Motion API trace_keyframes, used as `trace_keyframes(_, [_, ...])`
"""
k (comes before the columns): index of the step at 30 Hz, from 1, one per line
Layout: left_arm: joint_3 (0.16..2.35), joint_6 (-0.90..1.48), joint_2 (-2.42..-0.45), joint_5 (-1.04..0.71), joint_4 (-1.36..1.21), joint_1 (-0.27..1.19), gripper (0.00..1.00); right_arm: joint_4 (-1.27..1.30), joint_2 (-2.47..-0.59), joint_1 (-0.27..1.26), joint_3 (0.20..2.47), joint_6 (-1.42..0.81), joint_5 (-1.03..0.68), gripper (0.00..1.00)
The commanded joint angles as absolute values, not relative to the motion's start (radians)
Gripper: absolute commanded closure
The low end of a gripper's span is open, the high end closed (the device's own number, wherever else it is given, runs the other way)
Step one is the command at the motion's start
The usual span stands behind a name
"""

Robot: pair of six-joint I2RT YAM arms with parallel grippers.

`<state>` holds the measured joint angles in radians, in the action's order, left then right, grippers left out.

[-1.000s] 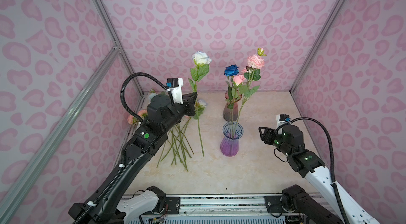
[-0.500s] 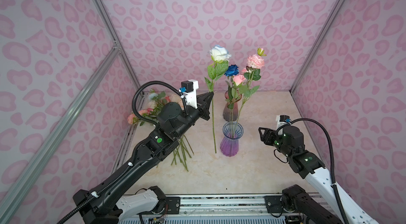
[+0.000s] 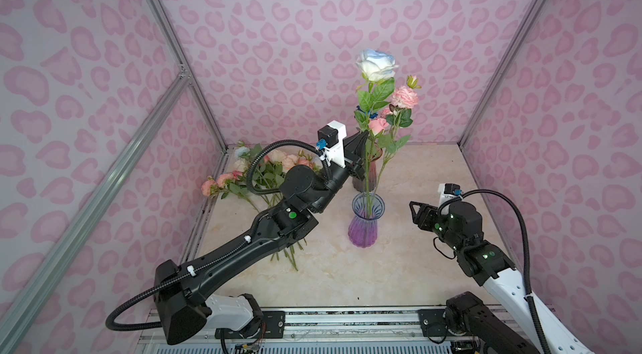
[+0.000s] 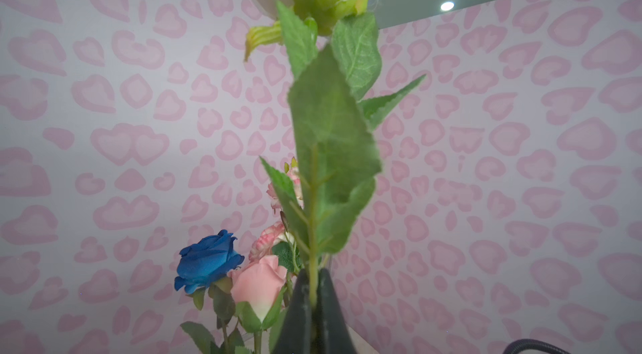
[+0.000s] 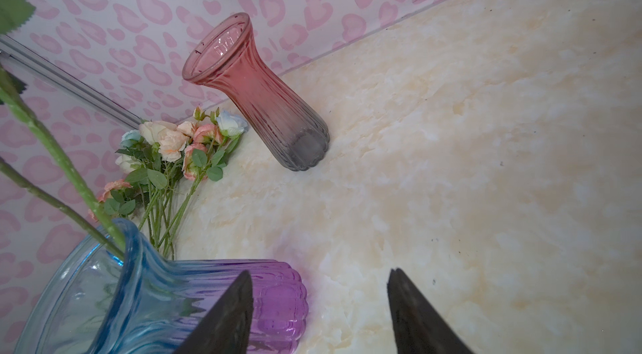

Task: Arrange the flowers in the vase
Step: 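Lower the white rose into the pink-red vase with the left gripper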

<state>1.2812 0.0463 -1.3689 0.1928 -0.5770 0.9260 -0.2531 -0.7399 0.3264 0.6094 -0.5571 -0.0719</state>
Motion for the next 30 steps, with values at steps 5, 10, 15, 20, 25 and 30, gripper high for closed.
trace_keyframes(5, [1.303, -0.106, -1.498, 0.272, -0.677, 0.928, 0.97, -0.251, -0.710, 0.327, 0.595, -0.554, -0.066, 0.37])
trace_keyframes(10, [1.226, -0.080, -1.511, 0.306, -0.695, 0.931, 0.97, -0.263, -0.706, 0.327, 0.588, -0.551, -0.072, 0.37])
trace_keyframes(15, [1.104, -0.029, -1.463, 0.321, -0.712, 0.939, 0.97, -0.264, -0.705, 0.327, 0.579, -0.551, -0.075, 0.37])
trace_keyframes(20, [1.038, 0.008, -1.439, 0.321, -0.679, 0.947, 0.96, -0.258, -0.714, 0.327, 0.578, -0.560, -0.083, 0.37])
trace_keyframes(25, [0.983, 0.041, -1.407, 0.324, -0.695, 0.956, 0.94, -0.259, -0.724, 0.328, 0.602, -0.574, -0.105, 0.37])
trace_keyframes(30, [0.989, 0.051, -1.386, 0.314, -0.624, 0.962, 0.79, -0.306, -0.741, 0.327, 0.647, -0.554, -0.109, 0.35])
